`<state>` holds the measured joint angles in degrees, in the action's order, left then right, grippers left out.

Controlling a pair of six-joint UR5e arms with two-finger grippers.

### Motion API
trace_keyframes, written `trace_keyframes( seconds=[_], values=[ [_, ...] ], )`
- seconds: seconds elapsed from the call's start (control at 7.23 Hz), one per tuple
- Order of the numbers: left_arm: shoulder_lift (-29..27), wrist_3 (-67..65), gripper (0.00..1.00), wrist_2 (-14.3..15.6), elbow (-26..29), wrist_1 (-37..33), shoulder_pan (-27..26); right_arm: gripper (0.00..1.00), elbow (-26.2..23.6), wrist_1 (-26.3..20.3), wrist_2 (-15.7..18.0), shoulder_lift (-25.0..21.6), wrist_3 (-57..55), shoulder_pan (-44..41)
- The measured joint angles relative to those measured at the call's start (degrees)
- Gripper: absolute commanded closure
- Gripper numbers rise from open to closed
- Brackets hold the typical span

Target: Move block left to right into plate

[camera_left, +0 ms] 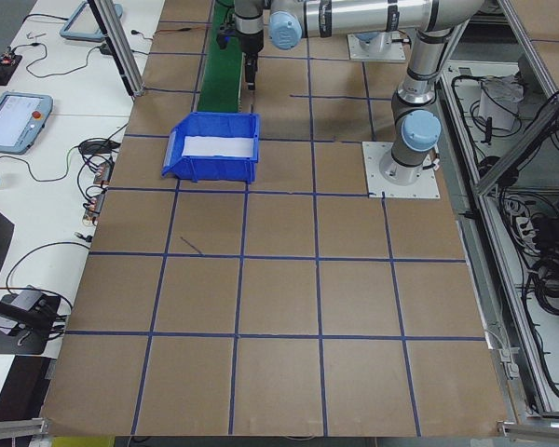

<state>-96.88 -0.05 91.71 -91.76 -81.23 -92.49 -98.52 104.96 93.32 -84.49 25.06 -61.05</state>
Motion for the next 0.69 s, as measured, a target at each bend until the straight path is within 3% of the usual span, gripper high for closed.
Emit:
trace_keyframes(
  seconds=[0.14,0.69],
  values=[
    [0.4,0.1,0.0,0.0,0.8,-0.2,0.0,0.0,2.1,-3.4,-0.1,-1.5,-4.6,-4.8],
    [1.5,0.0,0.0,-0.2,3.4,-1.8,-0.5,0.0,10.8,-8.5,-2.4,-2.1,-23.4,-27.5]
  ],
)
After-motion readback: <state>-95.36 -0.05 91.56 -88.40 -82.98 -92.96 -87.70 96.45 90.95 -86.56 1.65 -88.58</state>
